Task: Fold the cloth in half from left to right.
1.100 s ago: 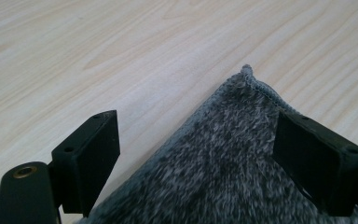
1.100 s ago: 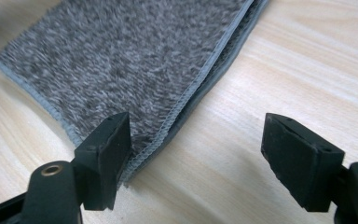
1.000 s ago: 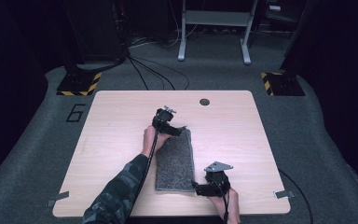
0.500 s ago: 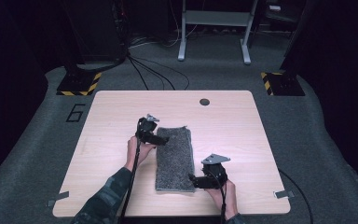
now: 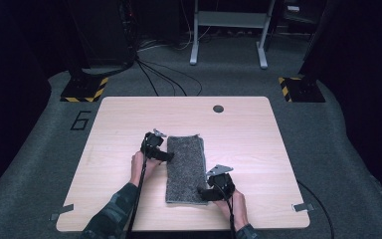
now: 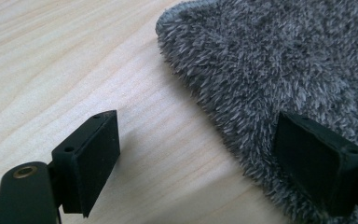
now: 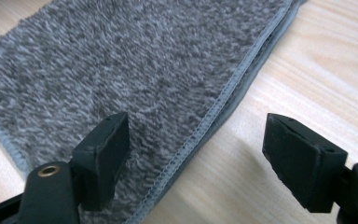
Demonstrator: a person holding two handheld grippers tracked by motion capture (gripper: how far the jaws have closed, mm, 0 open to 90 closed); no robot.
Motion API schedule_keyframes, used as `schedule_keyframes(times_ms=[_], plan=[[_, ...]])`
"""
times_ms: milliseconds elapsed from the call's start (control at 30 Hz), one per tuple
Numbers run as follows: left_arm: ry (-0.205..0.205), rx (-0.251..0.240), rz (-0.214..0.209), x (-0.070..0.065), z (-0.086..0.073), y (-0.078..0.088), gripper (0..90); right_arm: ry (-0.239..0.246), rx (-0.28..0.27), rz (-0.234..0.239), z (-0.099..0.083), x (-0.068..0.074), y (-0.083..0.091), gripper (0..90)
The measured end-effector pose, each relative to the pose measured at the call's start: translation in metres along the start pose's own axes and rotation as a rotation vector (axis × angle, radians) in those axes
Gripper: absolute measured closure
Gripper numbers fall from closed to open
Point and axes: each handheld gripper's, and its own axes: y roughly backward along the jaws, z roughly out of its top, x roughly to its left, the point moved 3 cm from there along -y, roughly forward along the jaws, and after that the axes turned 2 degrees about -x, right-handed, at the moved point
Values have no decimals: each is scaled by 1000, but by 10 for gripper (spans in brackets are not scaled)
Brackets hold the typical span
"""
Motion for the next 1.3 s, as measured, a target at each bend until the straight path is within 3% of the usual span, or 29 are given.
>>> schedule_keyframes(times_ms=[167,333,467,600,1000,1233,1300], plan=[[4,-46,-36,-7,-4,17,137,-37,-25,11,5,-7,5,224],[-17,-74,-72,-27,-22,38,127,-37,-33,7,14,-13,3,224],[-46,-64,-105,-44,-38,49,122,-18,-16,0,17,-12,-6,225],[-100,-19,-78,-56,-51,46,125,-19,0,-5,16,-8,-11,226],[-108,-20,-55,-58,-61,43,125,15,27,-18,8,-7,-13,231],[-113,-24,-67,-62,-62,44,126,18,24,-19,2,-5,-8,229],[-93,-26,-80,-61,-62,44,120,11,24,-14,2,-5,-8,221]])
